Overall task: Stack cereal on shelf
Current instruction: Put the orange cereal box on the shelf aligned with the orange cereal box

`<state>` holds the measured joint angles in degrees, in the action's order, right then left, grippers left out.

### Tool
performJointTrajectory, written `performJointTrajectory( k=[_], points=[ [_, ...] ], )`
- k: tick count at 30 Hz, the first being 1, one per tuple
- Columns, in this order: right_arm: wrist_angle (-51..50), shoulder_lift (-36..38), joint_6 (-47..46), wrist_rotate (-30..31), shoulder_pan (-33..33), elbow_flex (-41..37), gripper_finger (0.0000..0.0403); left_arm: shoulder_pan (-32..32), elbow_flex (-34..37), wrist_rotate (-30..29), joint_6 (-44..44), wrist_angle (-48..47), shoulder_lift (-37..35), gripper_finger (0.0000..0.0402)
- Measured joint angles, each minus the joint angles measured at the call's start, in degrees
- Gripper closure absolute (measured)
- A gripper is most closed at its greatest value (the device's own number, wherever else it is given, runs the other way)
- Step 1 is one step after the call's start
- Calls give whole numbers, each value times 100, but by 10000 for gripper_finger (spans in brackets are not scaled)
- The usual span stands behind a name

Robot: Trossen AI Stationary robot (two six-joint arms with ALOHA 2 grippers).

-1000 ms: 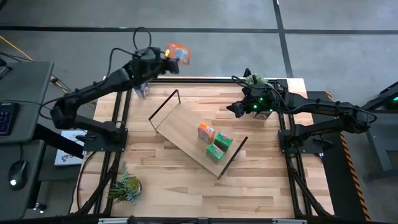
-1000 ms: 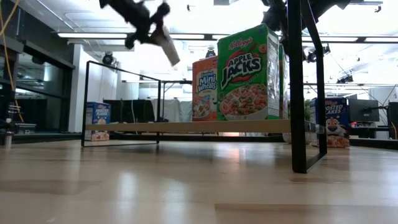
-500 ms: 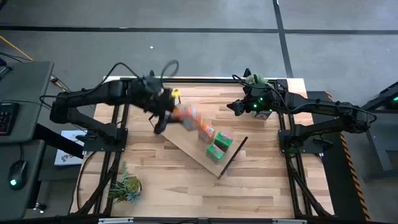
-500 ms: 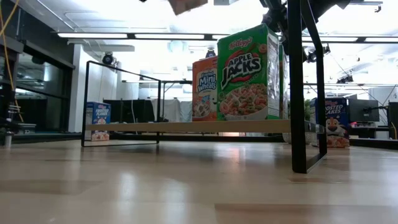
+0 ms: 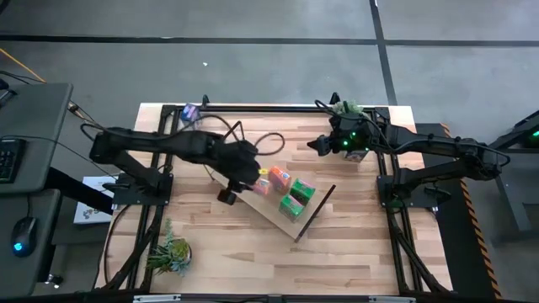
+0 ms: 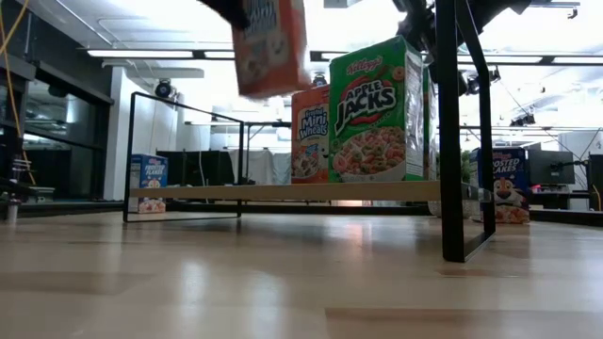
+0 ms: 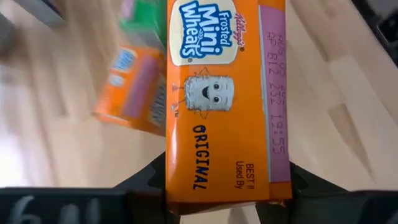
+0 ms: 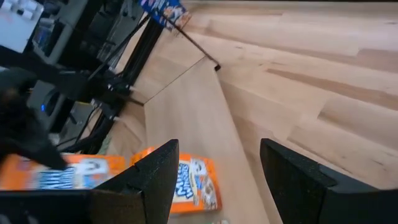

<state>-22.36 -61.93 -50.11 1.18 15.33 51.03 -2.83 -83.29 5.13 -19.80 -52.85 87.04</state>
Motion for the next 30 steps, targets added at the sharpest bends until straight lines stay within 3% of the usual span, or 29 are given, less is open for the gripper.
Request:
performJointTrajectory(
  k=[10, 30],
  points=[
    [-65, 0, -2, -31, 0, 0, 185, 2, 327, 345, -492, 786, 620, 263],
    [-91, 0, 18, 76, 0, 0, 185, 22, 1075, 249, -1067, 1746, 740, 263]
  ],
)
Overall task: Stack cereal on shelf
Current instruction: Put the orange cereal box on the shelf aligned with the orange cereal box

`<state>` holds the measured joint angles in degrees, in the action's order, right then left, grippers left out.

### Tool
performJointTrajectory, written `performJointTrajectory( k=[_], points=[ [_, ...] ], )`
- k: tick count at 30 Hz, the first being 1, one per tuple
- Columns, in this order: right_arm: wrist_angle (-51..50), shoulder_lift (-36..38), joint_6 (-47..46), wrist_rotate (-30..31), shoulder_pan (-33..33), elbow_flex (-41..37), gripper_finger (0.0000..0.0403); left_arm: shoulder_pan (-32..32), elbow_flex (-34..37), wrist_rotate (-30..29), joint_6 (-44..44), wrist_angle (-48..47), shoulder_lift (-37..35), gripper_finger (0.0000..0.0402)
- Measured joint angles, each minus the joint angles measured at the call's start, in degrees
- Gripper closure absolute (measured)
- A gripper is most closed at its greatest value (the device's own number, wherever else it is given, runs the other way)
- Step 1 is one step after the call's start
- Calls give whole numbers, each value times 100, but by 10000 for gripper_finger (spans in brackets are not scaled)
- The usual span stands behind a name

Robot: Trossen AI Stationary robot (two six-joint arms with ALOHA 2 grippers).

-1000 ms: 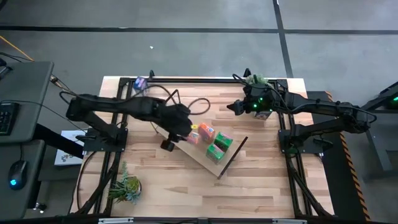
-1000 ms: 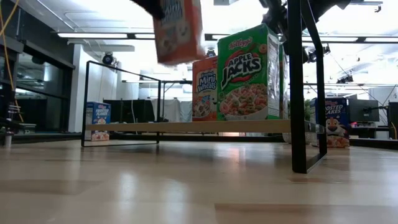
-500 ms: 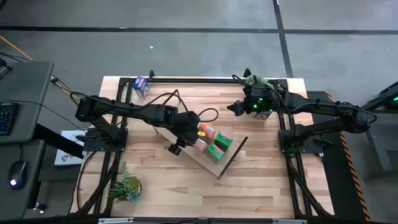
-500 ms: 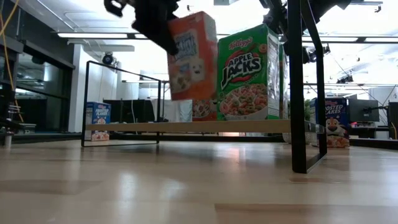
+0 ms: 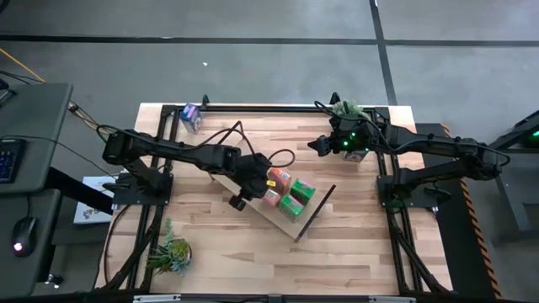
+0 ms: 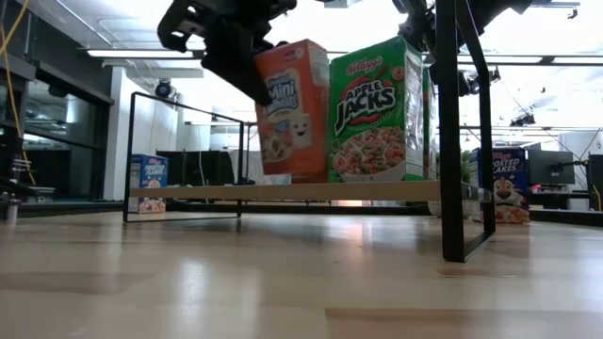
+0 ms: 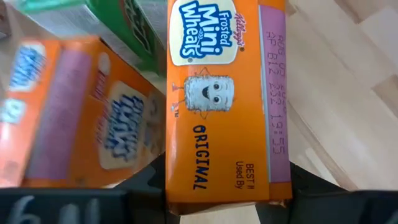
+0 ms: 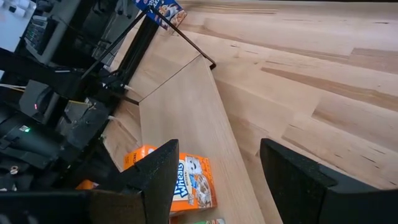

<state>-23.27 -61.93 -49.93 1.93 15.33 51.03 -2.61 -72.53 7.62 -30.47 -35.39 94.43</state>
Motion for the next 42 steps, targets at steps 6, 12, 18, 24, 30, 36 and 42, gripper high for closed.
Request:
performJointTrajectory(
  k=[6, 12, 18, 24, 30, 36, 42],
  points=[
    [2, 0, -13, 0, 0, 0, 185, 0, 0, -310, -123, 111, 0, 236],
    [3, 0, -15, 2, 0, 0, 185, 0, 0, -328, -57, 111, 0, 188],
    [3, 0, -59, 2, 0, 0, 185, 0, 0, -330, 5, 153, 0, 154],
    [59, 0, -61, 2, 2, 0, 185, 2, -98, -380, 130, -114, -94, 147],
    [79, 0, -59, 59, 2, 0, 185, 112, -385, -425, 167, -420, -402, 147],
    [92, 0, -59, 94, 2, 0, 185, 378, -328, -546, 970, -912, -1014, 158],
    [95, 0, -46, 101, 2, 0, 185, 431, 1120, -568, 2504, -236, -2041, 284]
  ],
)
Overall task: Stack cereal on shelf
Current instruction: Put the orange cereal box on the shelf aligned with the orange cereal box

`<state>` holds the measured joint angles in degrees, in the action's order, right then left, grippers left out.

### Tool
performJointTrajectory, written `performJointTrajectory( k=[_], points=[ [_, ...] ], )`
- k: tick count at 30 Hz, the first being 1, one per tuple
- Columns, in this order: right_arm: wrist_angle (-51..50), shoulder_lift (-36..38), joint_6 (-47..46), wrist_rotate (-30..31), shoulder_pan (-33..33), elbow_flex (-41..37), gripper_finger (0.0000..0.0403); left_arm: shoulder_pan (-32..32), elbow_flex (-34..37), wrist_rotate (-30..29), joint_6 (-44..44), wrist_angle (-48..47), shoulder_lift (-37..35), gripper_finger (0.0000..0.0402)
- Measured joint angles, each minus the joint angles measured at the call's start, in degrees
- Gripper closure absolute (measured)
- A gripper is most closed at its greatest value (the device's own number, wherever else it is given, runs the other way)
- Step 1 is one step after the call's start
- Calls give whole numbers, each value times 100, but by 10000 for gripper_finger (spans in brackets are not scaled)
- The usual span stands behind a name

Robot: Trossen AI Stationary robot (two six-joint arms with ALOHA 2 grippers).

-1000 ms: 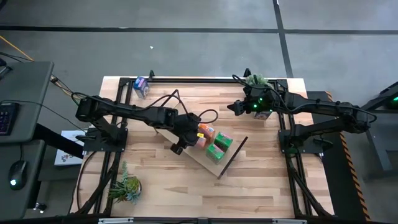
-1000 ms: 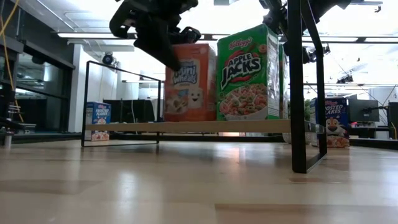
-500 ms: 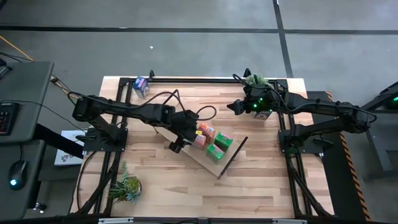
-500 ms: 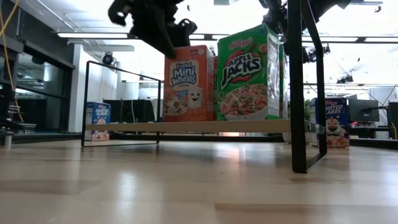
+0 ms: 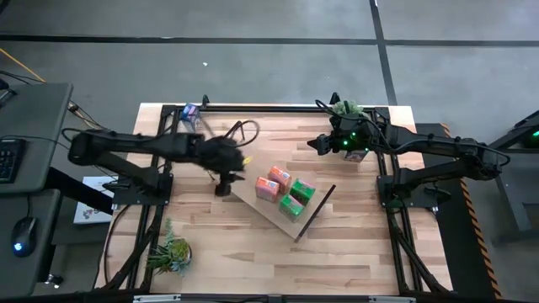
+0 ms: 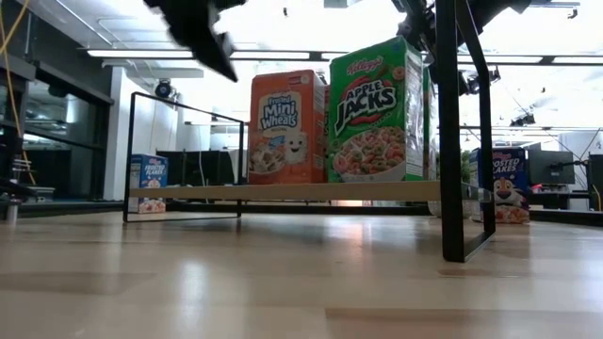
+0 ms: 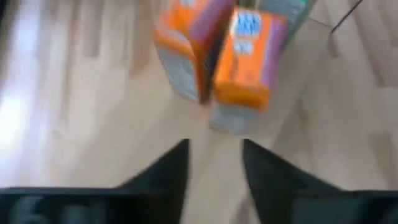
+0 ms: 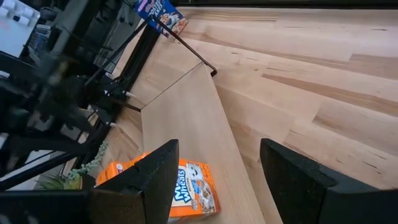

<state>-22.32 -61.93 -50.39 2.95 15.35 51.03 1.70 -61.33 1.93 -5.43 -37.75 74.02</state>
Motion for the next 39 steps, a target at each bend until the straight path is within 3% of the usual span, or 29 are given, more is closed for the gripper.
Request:
performJointTrajectory(
  k=[3, 6, 9, 14, 22, 39],
  points=[
    [-1, 0, -7, 26, 2, 0, 185, -221, 1025, 125, 984, 859, -561, 378],
    [-5, 0, -13, 52, 2, 0, 185, -501, 1881, 310, 1875, 1907, -871, 389],
    [-9, 0, -13, 52, 2, 0, 185, -811, 2284, 304, 2293, 2680, -774, 399],
    [-3, 0, -13, 54, 2, 0, 185, -810, 2221, -12, 2276, 3472, -64, 401],
    [-10, 0, -62, 56, 2, 0, 185, -696, 1716, 22, 2136, 3488, 1086, 401],
    [-53, 0, -61, 56, 2, 0, 185, -366, 1689, -143, 1529, 3460, 1121, 401]
  ],
)
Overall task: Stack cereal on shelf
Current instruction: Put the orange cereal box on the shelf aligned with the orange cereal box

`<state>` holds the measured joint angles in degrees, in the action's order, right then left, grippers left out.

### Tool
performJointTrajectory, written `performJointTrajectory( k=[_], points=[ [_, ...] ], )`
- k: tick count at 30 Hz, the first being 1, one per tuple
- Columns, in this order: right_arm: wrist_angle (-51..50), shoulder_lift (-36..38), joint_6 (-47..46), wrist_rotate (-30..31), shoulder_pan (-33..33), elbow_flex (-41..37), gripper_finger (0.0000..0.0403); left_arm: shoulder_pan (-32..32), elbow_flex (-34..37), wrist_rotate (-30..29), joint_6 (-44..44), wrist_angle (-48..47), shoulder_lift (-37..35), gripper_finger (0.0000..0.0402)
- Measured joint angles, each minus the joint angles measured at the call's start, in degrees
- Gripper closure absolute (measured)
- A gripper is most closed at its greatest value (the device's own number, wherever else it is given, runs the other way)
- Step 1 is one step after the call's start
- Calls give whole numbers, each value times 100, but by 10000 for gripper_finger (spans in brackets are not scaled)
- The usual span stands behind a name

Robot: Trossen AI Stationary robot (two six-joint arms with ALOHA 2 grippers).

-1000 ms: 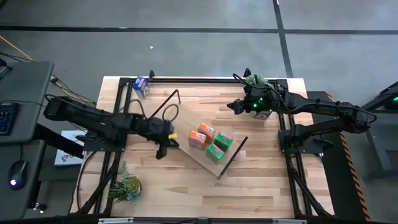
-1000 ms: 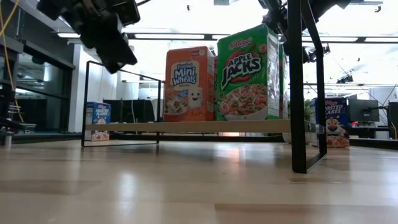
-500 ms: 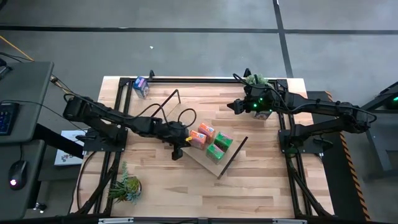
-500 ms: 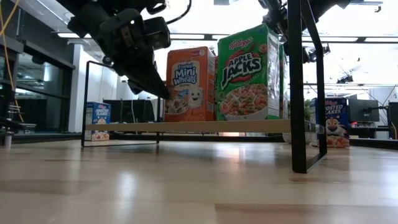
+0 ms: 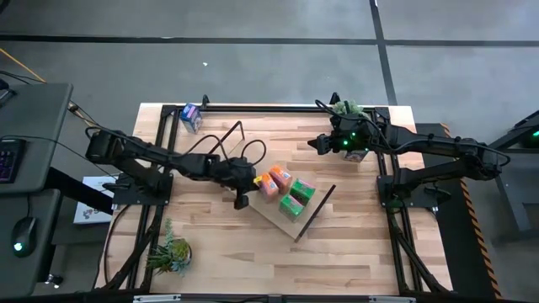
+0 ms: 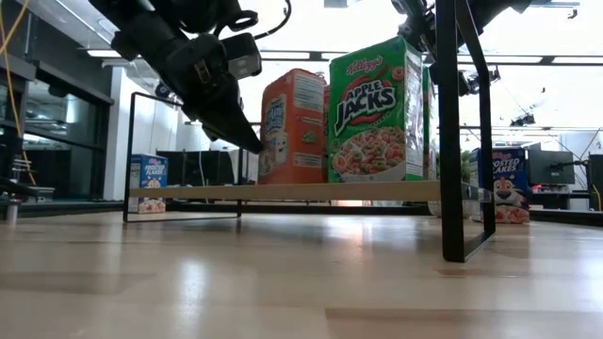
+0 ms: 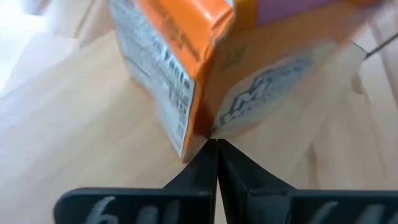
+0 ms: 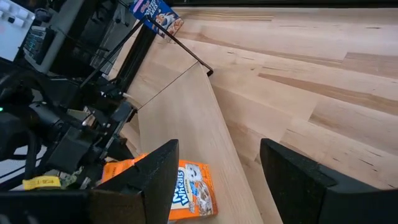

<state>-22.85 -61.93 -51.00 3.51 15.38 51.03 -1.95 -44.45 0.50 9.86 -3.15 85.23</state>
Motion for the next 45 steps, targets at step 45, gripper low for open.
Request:
performJointTrajectory(
  k=[45],
  points=[
    [46, 0, 92, 238, 2, 0, 185, 192, -4, -703, 689, 172, 22, 401]
  ],
)
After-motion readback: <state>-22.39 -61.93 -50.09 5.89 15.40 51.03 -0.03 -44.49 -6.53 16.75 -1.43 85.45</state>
